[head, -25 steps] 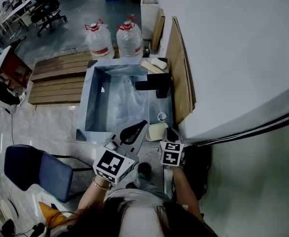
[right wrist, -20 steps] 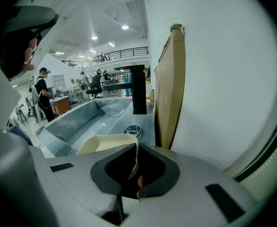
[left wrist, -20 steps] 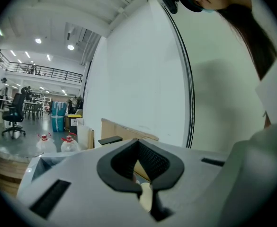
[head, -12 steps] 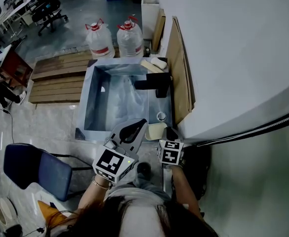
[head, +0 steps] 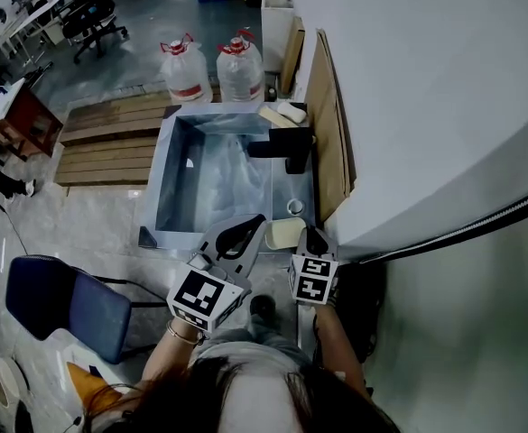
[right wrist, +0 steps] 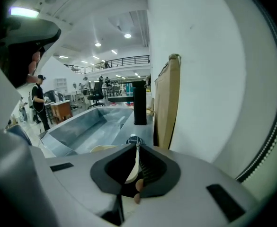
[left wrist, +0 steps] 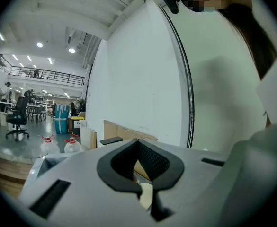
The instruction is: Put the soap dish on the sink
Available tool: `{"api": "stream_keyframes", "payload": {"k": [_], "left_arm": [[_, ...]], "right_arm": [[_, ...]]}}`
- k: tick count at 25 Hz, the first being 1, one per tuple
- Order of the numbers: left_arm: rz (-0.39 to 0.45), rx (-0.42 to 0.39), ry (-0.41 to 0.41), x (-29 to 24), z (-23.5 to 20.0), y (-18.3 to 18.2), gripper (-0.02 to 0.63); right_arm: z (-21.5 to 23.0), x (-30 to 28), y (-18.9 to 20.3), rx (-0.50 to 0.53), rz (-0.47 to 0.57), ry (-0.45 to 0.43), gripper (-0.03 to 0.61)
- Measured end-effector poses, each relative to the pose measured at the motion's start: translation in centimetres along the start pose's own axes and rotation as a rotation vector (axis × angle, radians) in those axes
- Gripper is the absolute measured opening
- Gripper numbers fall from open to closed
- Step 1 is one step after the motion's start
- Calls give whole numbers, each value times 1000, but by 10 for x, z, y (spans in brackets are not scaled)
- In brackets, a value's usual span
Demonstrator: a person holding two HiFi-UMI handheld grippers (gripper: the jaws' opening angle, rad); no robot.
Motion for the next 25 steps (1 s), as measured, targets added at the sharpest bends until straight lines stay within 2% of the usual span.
{"api": "stream_keyframes", "payload": {"k": [13,25], "left_arm": [[37,-14,-31,44,11,-13,8],[55,-20,-46,82,17,-21,8]], "right_arm": [[-22,50,-23,54,108,-22,28],[-50,104,-46,38,238,-51,26]]}}
Point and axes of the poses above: the fingertips, and each gripper's own axes: x backward along the fingers, z to its right, y out of its underside, the point moved 2 cm from there along x, backward along the fingers, and after that the axes turned 11 degrees about -x, right-handed, at the moved point
